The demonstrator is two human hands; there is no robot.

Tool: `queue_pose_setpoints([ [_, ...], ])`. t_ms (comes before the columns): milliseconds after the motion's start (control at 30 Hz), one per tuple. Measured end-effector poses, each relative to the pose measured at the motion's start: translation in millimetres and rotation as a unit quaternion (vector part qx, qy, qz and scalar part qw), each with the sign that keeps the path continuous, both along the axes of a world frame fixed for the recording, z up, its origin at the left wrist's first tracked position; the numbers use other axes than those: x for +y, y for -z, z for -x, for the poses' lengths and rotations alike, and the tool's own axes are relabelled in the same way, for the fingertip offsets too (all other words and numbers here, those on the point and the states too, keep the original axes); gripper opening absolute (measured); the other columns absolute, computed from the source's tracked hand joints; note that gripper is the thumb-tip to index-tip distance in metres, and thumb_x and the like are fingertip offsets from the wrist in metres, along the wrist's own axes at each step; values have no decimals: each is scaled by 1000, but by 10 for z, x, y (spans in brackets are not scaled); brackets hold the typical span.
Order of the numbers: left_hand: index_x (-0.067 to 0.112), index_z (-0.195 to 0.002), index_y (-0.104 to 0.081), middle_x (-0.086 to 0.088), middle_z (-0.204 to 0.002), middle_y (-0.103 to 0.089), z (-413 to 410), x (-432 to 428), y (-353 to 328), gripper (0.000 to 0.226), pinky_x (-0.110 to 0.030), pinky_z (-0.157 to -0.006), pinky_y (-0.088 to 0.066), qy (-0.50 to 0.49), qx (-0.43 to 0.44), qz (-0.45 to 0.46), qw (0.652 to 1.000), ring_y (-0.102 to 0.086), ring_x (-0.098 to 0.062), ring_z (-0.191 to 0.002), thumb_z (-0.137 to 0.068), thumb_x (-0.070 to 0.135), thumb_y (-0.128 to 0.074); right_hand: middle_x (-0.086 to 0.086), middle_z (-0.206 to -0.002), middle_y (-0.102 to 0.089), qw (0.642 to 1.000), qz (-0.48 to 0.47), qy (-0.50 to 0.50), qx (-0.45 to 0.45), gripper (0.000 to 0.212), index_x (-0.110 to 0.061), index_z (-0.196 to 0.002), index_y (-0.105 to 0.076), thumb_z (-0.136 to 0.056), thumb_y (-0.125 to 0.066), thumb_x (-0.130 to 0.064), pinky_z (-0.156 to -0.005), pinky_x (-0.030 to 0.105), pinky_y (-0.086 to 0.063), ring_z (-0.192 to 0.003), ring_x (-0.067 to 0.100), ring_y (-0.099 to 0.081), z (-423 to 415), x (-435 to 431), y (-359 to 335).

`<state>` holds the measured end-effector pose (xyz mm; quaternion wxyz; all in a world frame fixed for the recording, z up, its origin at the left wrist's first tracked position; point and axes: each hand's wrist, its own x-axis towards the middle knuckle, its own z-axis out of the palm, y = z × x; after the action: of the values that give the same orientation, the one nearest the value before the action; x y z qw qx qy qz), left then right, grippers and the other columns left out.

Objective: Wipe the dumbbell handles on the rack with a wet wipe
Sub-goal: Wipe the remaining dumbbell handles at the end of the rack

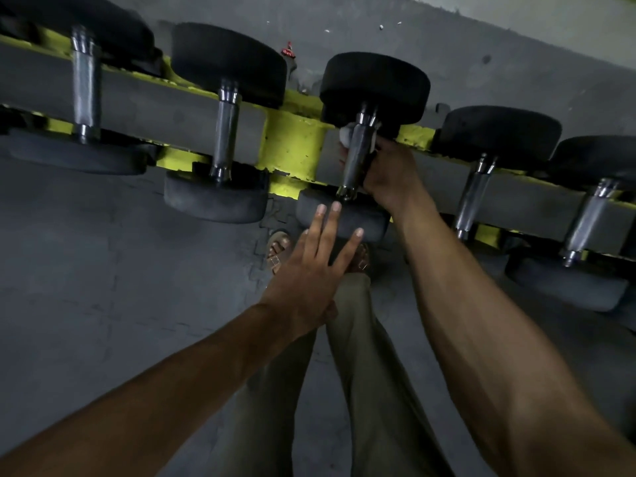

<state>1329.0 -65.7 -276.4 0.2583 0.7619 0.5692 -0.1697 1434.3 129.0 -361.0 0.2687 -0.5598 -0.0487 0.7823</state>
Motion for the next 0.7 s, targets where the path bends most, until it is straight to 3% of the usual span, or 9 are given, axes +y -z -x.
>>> queue_pose_setpoints([
  [133, 11, -168, 0, -39, -166, 6, 31, -16, 64, 87, -52, -119, -36, 7, -9, -41, 999, -6, -53, -157, -98, 32, -47, 9, -91, -74, 1000, -3, 25, 4, 27, -5, -112, -63, -106, -40, -18, -76, 37, -58, -80, 22, -74, 46, 34, 86],
  [200, 11, -168, -2, -39, -167, 3, 40, -36, 103, 77, -51, -118, -38, 15, -7, -55, 998, -9, -53, -156, -101, 27, -37, 11, -92, -73, 998, 21, 64, 21, 31, -9, -104, -64, -104, -36, -24, -86, 44, -54, -76, 26, -74, 94, 135, 145],
  [267, 11, -168, -1, -39, -167, 4, 42, -40, 118, 80, -51, -117, -38, 19, -5, -59, 998, -8, -53, -156, -102, 29, -42, 12, -95, -73, 996, 19, 86, 7, 33, -10, -102, -64, -104, -36, -26, -90, 45, -51, -77, 26, -74, 135, 191, 162],
  [367, 13, -168, 0, -37, -167, 7, 36, -23, 80, 83, -51, -118, -38, 10, -3, -51, 999, -6, -52, -157, -101, 32, -44, 8, -84, -74, 982, -111, 56, -143, 22, -12, -89, -70, -101, -53, -20, -82, 44, -55, -77, 22, -71, 111, 56, 164],
  [400, 13, -168, 1, -37, -167, 9, 38, -24, 60, 78, -51, -119, -36, 8, -10, -47, 999, -4, -52, -157, -101, 32, -35, 6, -80, -72, 948, -188, 11, -256, 17, -15, -82, -71, -95, -62, -20, -77, 43, -56, -75, 21, -68, 80, -25, 156],
  [467, 13, -168, 3, -36, -167, 11, 45, -11, 16, 68, -53, -120, -34, 2, -18, -39, 999, 0, -52, -157, -101, 26, -2, 6, -86, -70, 813, -337, -110, -461, 8, -14, -83, -71, -88, -65, -17, -72, 34, -51, -79, 21, -65, 12, -128, 114],
  [500, 14, -168, 4, -36, -167, 13, 44, -10, 0, 70, -53, -120, -33, 4, -18, -35, 999, 2, -52, -157, -99, 23, 6, 7, -94, -69, 744, -403, -166, -507, 8, -12, -90, -70, -88, -63, -15, -72, 28, -45, -85, 23, -64, -21, -156, 82],
  [567, 13, -166, 12, -37, -164, 23, 39, -10, -17, 75, -54, -122, -29, 16, -10, -12, 1000, 9, -53, -156, -96, 26, -10, 9, -115, -64, 632, -503, -274, -522, 18, -14, -103, -69, -90, -57, -18, -74, 26, -41, -98, 25, -62, -88, -188, 24],
  [700, 11, -166, 14, -39, -162, 25, 35, -22, 72, 99, -56, -123, -26, -2, -11, -21, 1000, 10, -55, -156, -93, 30, -51, 1, -143, -56, 437, -627, -412, -497, 38, -17, -130, -65, -94, -54, -16, -74, 38, -57, -112, 29, -64, -265, -85, 60],
])
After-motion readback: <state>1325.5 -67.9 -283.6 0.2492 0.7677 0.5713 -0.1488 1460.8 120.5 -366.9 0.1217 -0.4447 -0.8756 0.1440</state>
